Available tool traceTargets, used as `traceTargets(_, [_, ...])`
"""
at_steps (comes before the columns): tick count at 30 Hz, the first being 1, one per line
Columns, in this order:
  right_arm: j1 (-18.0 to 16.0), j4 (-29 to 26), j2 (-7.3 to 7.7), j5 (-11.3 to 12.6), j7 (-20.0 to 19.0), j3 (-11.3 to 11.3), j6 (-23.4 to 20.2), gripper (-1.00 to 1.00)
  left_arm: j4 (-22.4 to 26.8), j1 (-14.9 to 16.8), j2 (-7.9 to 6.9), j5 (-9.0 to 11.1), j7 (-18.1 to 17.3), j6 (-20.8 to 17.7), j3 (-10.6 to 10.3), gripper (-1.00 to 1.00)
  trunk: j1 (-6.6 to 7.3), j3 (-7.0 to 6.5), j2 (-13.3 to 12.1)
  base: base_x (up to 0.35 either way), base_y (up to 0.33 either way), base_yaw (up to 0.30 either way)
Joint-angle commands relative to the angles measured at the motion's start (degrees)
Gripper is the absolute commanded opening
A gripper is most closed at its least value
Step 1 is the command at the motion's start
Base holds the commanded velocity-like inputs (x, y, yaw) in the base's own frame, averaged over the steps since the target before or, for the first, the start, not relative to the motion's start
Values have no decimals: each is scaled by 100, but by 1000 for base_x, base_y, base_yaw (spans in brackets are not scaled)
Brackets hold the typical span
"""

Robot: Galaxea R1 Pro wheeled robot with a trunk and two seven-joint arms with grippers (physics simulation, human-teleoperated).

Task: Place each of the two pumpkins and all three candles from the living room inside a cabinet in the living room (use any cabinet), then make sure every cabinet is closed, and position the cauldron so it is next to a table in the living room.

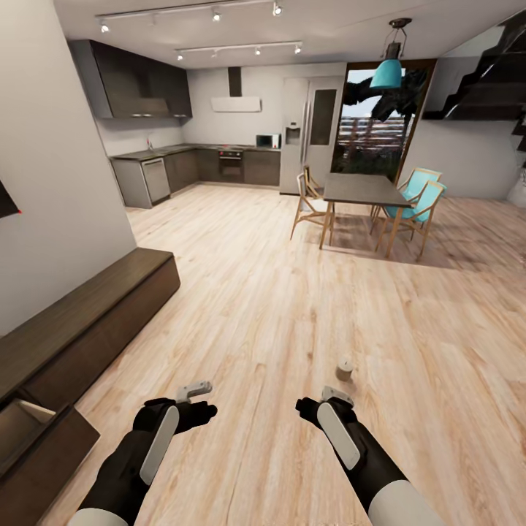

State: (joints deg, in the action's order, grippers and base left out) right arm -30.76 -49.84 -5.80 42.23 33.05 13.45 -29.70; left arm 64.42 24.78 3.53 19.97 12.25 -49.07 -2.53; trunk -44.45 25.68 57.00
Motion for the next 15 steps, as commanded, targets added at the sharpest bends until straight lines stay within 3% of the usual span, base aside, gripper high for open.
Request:
traceTargets(1, [0, 0, 0, 0, 0, 0, 0, 100, 0, 0, 0, 3, -1, -1, 0, 100, 0, 6, 0, 0, 0, -228])
traceTargets(11, [0, 7, 0, 4, -6, 4, 0, 100, 0, 0, -1, -1, 3, 5, 6, 100, 0, 67, 0, 2, 0, -224])
traceTargets(15, [0, 9, 0, -6, -8, 7, 6, 100, 0, 0, -3, -1, 11, 10, 7, 100, 0, 79, 0, 120, 0, -82])
